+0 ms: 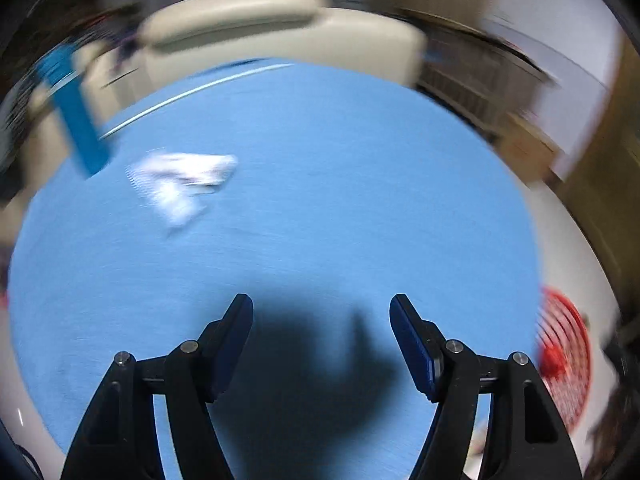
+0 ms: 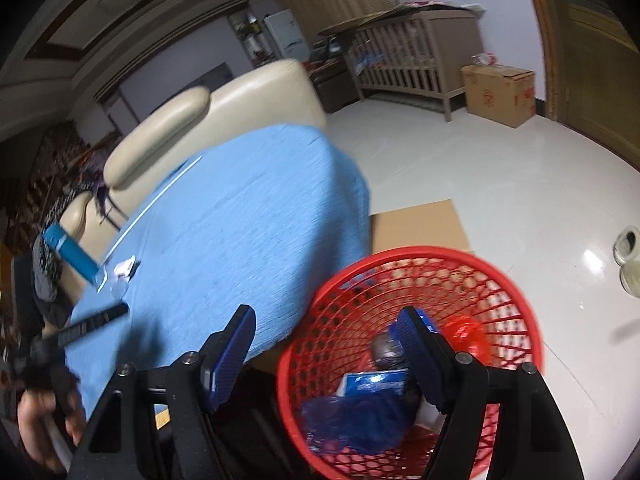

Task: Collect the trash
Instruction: 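Move both tools back over the clear container and white box, then grasp the white medicine box with the right tool while the left tool grasps the clear plastic container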

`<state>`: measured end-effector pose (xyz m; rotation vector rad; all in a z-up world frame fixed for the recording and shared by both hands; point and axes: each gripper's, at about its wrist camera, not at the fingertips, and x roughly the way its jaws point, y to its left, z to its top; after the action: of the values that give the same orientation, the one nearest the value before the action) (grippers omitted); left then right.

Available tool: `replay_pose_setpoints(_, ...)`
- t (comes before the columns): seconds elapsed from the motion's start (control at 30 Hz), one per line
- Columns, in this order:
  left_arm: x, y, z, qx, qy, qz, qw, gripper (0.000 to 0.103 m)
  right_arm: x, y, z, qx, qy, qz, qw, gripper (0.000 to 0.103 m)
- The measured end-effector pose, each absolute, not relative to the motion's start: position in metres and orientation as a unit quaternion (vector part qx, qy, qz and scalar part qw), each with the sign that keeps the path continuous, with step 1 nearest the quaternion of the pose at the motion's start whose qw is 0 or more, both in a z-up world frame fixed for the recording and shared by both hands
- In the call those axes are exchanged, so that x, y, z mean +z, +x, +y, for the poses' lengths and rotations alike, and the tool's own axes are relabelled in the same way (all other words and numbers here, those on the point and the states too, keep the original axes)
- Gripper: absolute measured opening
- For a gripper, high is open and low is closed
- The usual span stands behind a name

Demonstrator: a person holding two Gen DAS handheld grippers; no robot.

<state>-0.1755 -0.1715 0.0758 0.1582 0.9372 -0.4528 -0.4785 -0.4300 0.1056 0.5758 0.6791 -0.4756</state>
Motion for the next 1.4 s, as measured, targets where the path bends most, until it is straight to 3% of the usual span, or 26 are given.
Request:
replay_pose_setpoints(0.17,0.07,-0.109,-0.134,-0.117,0.035,0.45,0.885,0.072,0.102,-0.452,-0.415,-0.211,0.259,0.348,0.876,0.076)
replay_pose_setpoints(0.5,0.039,-0.043,-0.136,-0.09,0.039,0.481,0.871,0.073,0.108,-0.399,-0.391,-0.191,0.222,0.382,0.877,0.076)
replay_pose_setpoints(0.57,0.037,-0.043,-0.125,-0.111,0.008,0.472,0.875,0.05,0.111,-0.386,-0.385,-0.186,0.211,0.386,0.879,0.076)
replay_pose_setpoints(0.63,0.04,-0.042,-0.111,-0.128,-0.003,0.466,0.875,0.042,0.114,-0.371,-0.378,-0.178,0.198,0.389,0.882,0.076)
replay_pose_setpoints(0.7,0.044,-0.046,-0.096,-0.138,-0.002,0.46,0.877,0.021,0.115,-0.346,-0.369,-0.167,0.183,0.396,0.884,0.076)
replay_pose_setpoints(0.73,0.044,-0.048,-0.088,-0.14,-0.004,0.463,0.875,0.004,0.115,-0.337,-0.365,-0.163,0.179,0.398,0.885,0.076)
replay_pose_setpoints(1.13,0.034,-0.063,-0.012,-0.157,-0.031,0.474,0.866,0.004,0.113,-0.116,-0.234,0.034,0.034,0.43,0.901,0.076)
replay_pose_setpoints(1.4,0.039,-0.059,0.01,-0.178,-0.036,0.476,0.86,0.004,0.088,-0.039,-0.195,0.078,-0.038,0.46,0.884,0.076)
